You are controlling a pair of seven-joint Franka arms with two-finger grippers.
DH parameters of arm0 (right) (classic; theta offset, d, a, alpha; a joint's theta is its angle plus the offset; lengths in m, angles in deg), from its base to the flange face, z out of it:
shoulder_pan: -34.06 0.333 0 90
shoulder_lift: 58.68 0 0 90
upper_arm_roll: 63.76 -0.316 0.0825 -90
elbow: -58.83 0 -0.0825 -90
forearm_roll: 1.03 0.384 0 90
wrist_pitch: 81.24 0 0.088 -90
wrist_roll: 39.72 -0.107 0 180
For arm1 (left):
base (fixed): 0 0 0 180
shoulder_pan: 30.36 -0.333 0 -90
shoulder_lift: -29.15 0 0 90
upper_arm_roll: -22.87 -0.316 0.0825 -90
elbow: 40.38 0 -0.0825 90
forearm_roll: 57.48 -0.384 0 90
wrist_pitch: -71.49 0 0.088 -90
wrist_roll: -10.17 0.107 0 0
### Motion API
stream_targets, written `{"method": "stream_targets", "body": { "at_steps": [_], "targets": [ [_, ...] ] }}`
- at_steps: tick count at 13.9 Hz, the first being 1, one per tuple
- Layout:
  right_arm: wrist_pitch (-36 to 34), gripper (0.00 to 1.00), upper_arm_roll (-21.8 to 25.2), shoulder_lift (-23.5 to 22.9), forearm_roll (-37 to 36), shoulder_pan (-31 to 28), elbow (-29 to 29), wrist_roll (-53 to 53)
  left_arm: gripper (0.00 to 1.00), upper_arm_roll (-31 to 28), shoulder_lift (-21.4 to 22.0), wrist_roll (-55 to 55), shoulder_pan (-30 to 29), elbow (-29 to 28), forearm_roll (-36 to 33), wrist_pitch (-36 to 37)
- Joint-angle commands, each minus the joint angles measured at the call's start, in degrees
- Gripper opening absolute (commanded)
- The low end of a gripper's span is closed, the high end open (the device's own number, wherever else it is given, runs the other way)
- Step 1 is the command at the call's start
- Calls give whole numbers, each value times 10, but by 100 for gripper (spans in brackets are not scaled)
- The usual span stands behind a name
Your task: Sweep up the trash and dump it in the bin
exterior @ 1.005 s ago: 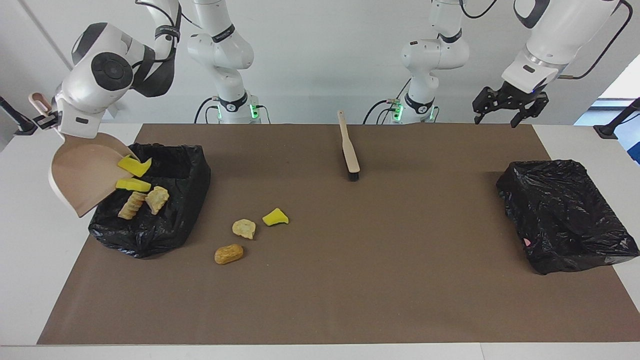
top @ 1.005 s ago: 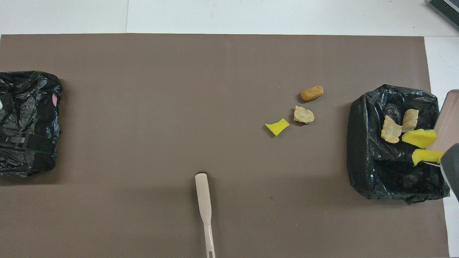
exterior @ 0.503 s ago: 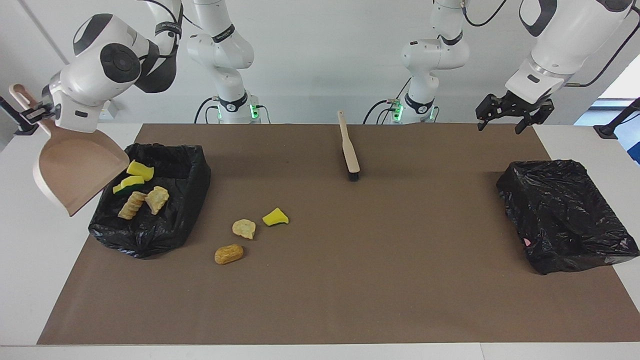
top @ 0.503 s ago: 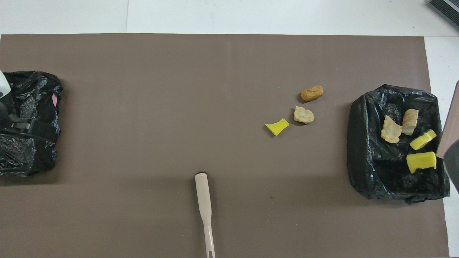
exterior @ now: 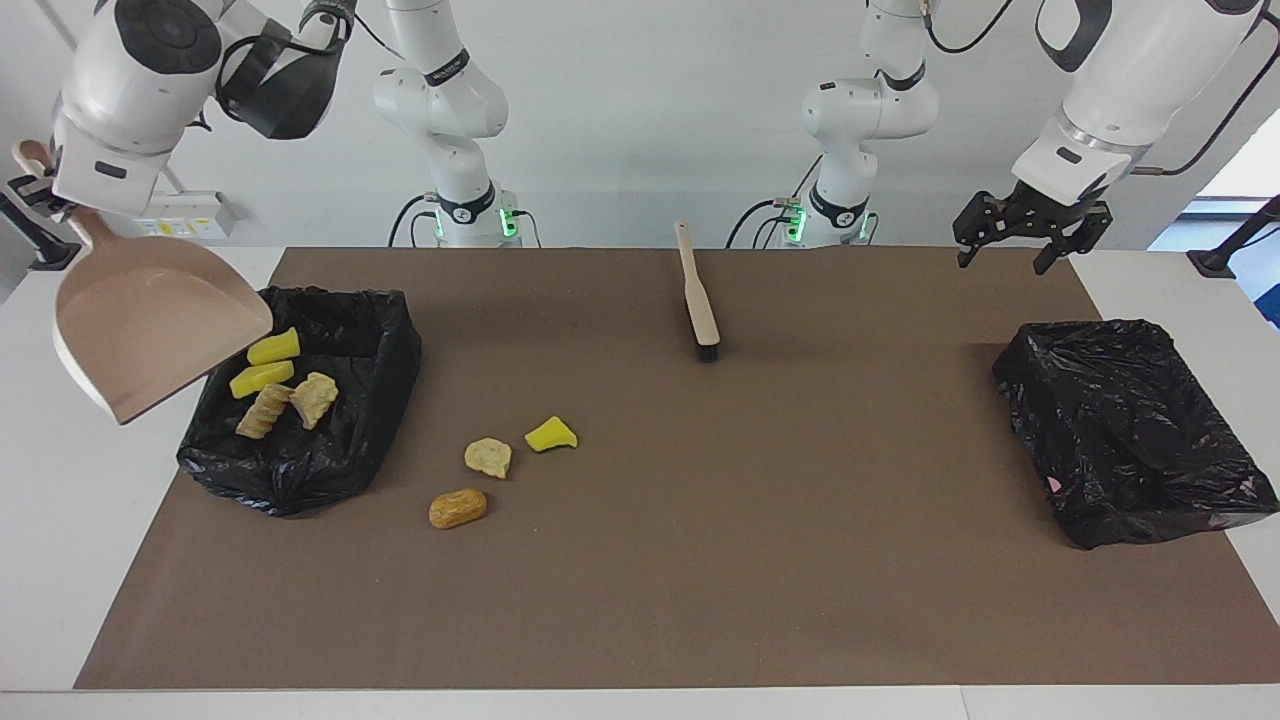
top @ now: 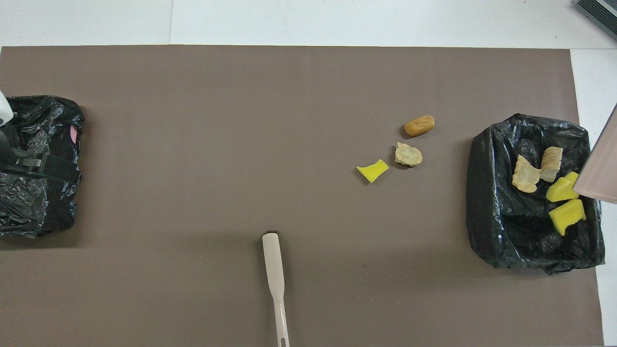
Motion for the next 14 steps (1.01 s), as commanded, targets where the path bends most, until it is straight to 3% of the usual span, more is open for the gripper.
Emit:
{"method": "stream_targets", "body": {
  "at_steps": [1,5,8,14],
  "targets": [
    [-14,0,-3,-5,73,-2,19,-27,100,2,5,2,-6,-7,-4,-4],
    [-34,0,-5,5,186,10,5,-154,100,3,7,2,2,-15,-2,-2],
    [-46,0,-8,2,233,72,-7,-289,100,4,7,2,4,-15,-2,4],
    [-15,0,-8,-48,365,176,-3,-523,100,-2,12,-1,-11,-5,-5,11]
  ]
}}
